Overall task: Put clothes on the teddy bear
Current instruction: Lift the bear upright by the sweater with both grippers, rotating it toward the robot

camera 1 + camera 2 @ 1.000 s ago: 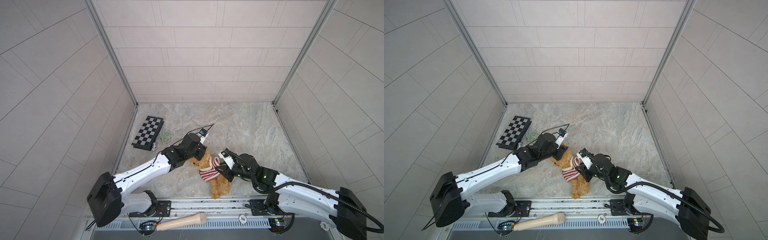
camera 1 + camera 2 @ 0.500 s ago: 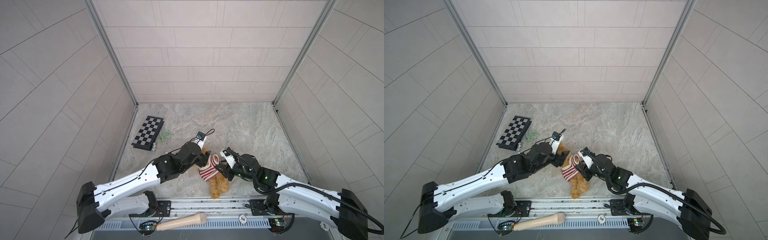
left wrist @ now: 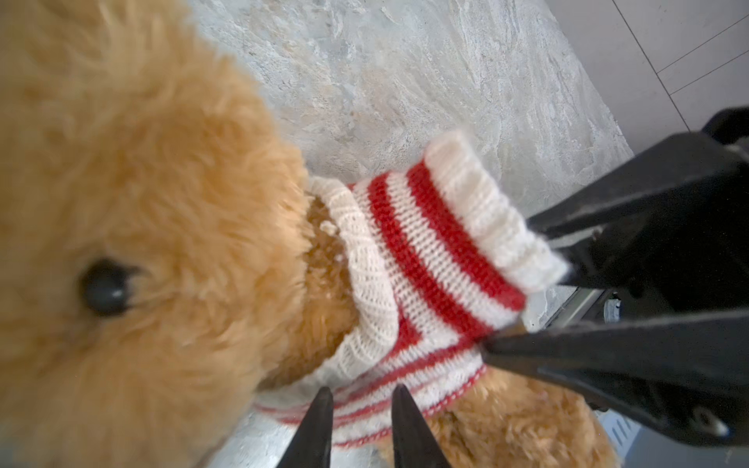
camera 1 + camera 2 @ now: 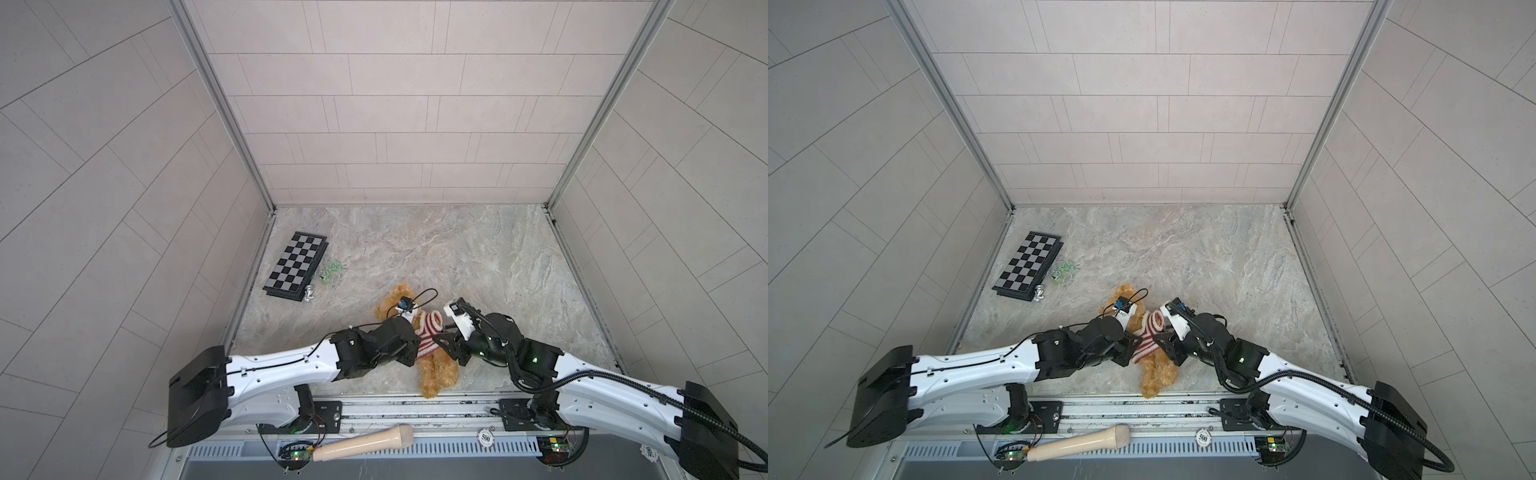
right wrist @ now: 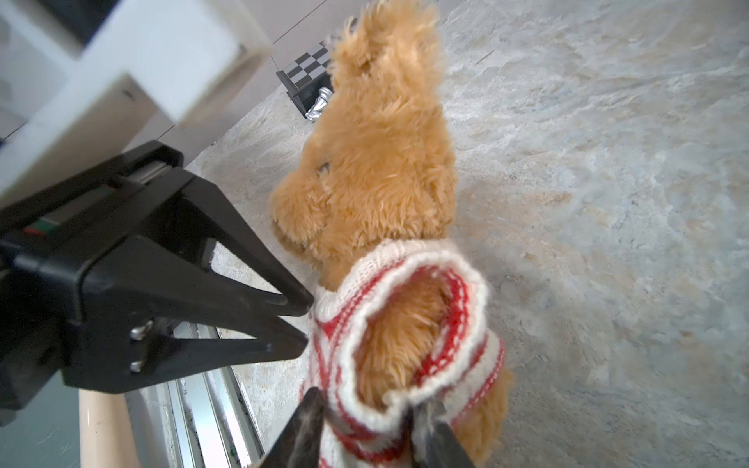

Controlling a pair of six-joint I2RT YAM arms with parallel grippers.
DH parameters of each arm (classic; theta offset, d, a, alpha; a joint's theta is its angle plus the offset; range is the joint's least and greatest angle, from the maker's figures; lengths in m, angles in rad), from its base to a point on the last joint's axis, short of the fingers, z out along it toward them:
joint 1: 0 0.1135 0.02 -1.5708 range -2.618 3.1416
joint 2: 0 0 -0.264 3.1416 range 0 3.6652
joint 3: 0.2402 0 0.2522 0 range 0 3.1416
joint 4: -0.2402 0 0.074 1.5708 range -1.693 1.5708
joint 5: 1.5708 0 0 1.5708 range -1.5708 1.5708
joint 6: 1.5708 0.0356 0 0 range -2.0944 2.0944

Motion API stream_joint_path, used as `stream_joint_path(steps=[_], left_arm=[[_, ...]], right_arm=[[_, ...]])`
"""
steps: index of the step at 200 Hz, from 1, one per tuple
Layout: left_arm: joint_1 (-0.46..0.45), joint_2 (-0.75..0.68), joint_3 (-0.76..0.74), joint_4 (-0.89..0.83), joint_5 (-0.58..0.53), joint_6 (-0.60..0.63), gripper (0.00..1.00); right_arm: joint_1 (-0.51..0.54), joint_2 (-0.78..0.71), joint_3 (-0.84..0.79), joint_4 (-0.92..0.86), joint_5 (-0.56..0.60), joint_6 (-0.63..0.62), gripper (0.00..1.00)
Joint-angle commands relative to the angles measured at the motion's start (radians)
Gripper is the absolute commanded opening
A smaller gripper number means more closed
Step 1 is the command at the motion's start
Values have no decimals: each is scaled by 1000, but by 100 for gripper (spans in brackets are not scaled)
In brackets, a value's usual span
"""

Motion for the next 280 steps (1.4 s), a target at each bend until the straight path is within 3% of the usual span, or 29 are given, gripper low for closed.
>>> stream_joint_path(steps=[1,62,106,151,182,212,239,280], left_arm=[[20,43,21,85,32,1,28],[150,112,38,59,68,96,28],[158,61,59,-9,49,136,30],[63,-50,88,-135,-12,120,53],[-25,-49,115,-180,-35,51,80],[-68,-1,102,-202,-69,-14,84],[-70,51,96,-179,-86,-26,79],[-68,120,102,-176,-105,-3,47]], right_arm=[[30,-13,-13,10,20,43,38],[110,6,-46,108,49,117,37],[127,22,-48,133,76,116,36],[127,-171,-13,-87,211,39,35],[122,-220,-37,-125,262,40,37],[120,-229,-65,-90,281,67,36],[115,-247,-40,-138,311,35,36],[76,-226,54,-221,350,-55,34]])
